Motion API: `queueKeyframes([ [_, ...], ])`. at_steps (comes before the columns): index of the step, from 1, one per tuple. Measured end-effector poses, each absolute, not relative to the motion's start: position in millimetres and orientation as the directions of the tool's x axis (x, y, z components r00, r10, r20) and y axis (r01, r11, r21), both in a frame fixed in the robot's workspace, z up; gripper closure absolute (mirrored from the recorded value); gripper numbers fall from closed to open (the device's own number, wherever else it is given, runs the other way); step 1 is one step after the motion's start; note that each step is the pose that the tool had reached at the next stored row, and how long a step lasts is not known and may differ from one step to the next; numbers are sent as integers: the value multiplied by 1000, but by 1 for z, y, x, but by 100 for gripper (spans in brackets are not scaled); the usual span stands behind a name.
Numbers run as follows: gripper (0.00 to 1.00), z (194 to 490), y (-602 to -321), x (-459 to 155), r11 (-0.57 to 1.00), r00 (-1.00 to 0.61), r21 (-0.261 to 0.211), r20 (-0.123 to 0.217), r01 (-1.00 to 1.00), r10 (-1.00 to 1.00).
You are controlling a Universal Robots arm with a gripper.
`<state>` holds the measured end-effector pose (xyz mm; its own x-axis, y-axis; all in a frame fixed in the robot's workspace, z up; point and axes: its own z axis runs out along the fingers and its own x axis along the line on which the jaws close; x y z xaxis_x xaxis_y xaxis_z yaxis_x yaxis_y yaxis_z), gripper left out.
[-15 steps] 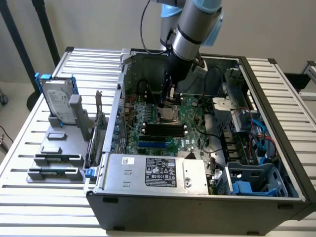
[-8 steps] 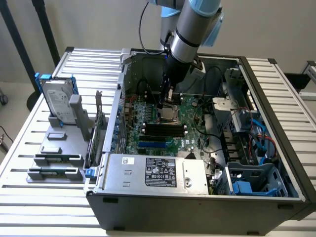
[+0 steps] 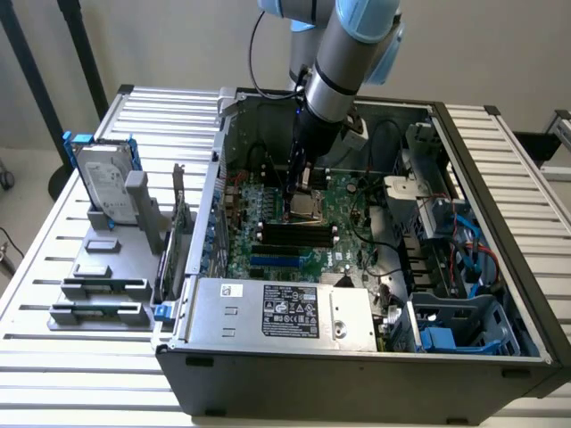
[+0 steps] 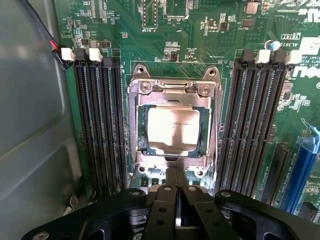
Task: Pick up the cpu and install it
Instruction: 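Close the cpu cover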
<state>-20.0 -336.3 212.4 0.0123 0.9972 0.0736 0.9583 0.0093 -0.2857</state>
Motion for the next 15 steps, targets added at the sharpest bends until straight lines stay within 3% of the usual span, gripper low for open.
queueKeyframes([
  [15, 89, 203, -336, -21, 10, 12, -282, 75, 959, 997],
])
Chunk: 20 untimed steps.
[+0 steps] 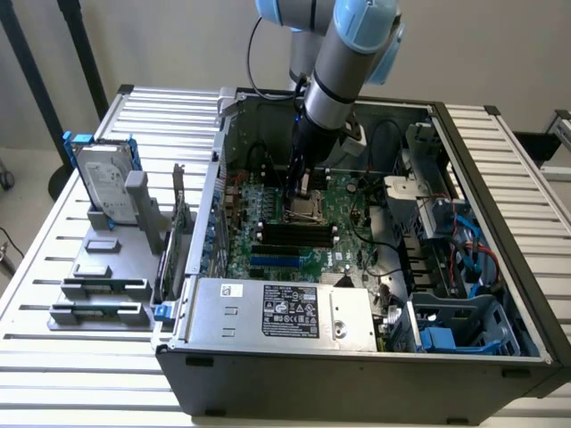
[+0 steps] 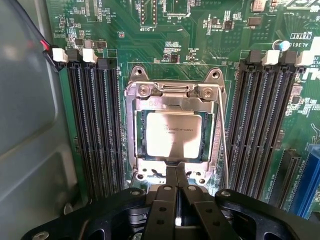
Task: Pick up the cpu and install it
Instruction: 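Close the cpu cover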
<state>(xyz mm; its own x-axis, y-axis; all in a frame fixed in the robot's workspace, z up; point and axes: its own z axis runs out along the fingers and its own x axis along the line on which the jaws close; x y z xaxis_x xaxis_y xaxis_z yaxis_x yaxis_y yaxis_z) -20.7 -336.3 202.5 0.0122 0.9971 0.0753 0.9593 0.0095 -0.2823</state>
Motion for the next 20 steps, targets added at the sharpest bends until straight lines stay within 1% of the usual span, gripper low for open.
queueKeyframes([
  [13, 89, 199, -336, -21, 10, 12, -282, 78, 959, 997],
  [20, 89, 212, -338, -23, 12, 13, -284, 85, 959, 996],
])
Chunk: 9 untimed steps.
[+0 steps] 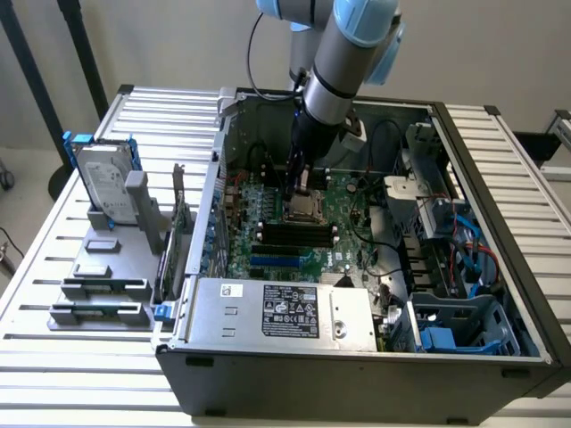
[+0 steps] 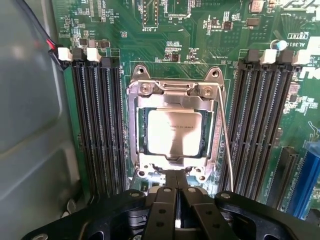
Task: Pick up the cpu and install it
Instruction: 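Close the cpu cover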
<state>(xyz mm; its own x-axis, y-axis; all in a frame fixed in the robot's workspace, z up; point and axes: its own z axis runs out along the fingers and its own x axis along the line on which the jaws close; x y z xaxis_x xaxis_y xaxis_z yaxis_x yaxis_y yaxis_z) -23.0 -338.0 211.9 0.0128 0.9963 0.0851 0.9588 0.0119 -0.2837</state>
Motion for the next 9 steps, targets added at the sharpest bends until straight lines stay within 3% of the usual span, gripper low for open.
queueKeyframes([
  [9, 89, 224, -349, -37, 15, 13, -288, 94, 957, 995],
])
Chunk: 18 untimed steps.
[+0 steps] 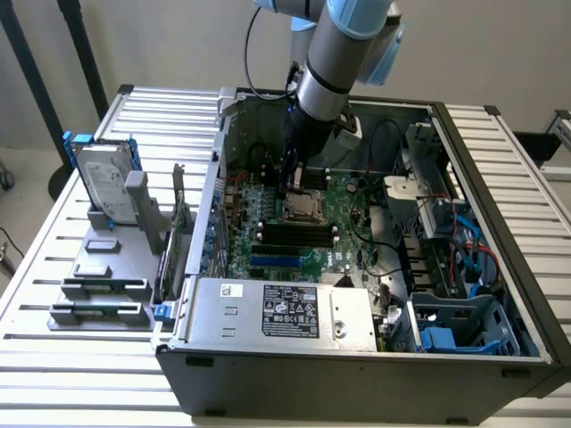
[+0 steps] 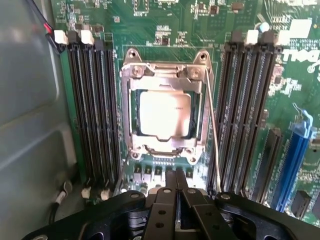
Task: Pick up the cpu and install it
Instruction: 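Close the cpu cover, then install the first cpu locking lever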
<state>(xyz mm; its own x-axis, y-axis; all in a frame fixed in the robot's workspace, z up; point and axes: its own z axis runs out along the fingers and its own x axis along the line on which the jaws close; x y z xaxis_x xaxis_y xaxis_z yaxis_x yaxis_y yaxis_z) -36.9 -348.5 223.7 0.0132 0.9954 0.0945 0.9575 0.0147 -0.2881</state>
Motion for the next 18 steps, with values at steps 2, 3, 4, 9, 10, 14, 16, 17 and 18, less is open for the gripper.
queueKeyframes([
  [2, 89, 227, -350, -42, 16, 13, -288, 98, 957, 995],
  [3, 89, 230, -350, -44, 16, 13, -288, 99, 957, 995],
  [4, 89, 232, -350, -46, 16, 13, -288, 100, 957, 995],
  [9, 89, 234, -351, -49, 17, 13, -288, 101, 957, 995],
  [10, 89, 234, -351, -49, 17, 13, -288, 101, 957, 995],
  [14, 89, 234, -351, -49, 17, 13, -288, 101, 957, 995],
  [16, 89, 234, -351, -49, 17, 13, -288, 101, 957, 995],
  [17, 89, 234, -351, -49, 17, 13, -288, 101, 957, 995],
  [18, 89, 234, -351, -49, 17, 13, -288, 101, 957, 995],
])
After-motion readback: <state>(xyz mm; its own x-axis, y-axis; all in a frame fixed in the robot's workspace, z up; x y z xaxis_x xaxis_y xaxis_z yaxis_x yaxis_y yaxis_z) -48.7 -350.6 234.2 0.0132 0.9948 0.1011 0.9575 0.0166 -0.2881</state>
